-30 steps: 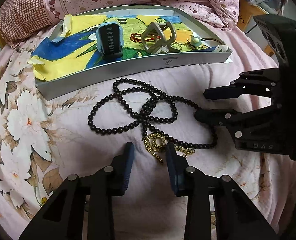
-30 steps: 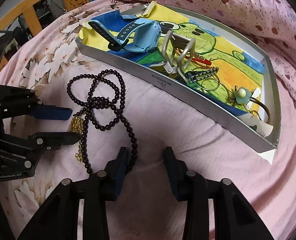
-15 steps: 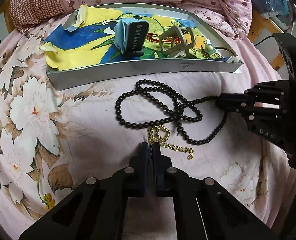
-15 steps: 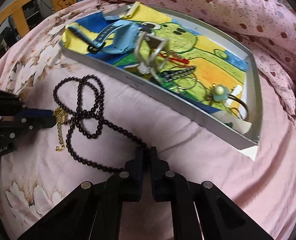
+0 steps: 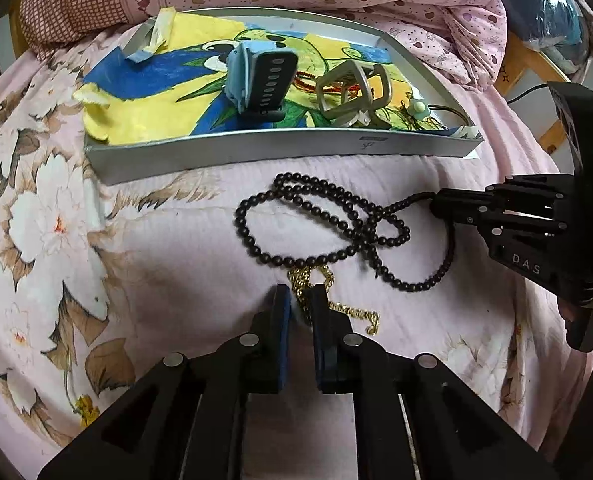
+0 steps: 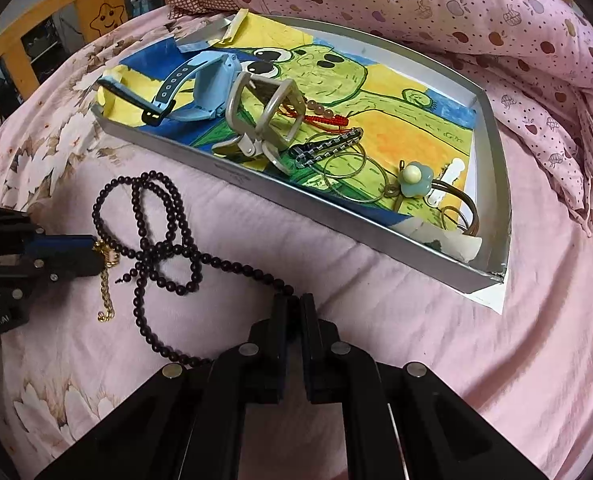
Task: Organize jewelry
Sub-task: 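Grasp the necklace's gold chain with the left tool while the right tool grasps its black beads, then carry the black bead necklace into the tray with both tools and release it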
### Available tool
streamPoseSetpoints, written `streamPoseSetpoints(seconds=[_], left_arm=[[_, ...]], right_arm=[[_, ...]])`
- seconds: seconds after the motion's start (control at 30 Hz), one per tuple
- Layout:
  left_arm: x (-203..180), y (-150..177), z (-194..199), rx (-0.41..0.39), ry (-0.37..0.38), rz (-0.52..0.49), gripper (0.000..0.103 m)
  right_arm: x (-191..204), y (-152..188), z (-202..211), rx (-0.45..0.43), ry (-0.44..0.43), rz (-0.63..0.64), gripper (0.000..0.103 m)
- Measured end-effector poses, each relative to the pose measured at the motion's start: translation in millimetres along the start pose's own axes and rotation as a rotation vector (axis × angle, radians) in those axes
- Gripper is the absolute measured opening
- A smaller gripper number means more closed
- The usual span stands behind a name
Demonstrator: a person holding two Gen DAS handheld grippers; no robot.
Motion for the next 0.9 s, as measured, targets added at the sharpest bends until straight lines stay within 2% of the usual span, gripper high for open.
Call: streamPoseSetpoints(seconds=[0.3,0.5,0.67,0.77,0.9], left_arm=[[-9,0,-12,-0.018,-0.033,-0.085,0.011],[-10,4,-10,-0.012,-0.056,-0.112,0.003],[-12,7,3,-0.004,-0.063,-0.097,0.001],[-10,10,17,0.004,-0.033,-0.042,0.001],[-15,9,35,-0.022,-0.028,-0.033,0.001]], right_arm=[[6,-1,-4,0.003,0.000,0.019,0.007],[8,-2,-1,-0.018,0.017,0.029,0.006],[10,-11,23,-0.090,0.042,0.043,0.006],[9,-16,41,-0.143,0.059,0.034,0.006],[5,-24,69,-0.233,0.093,0.021,0.006]])
Point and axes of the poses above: each gripper's, at about its wrist camera, not at the fingertips, and z roughly against the way its jaws point, x to its left, y to its underside, the point moved 3 cm from there along -z, roughly the way its jaws point, and after that the axes turned 9 degrees about -x, right-handed, at the moved point
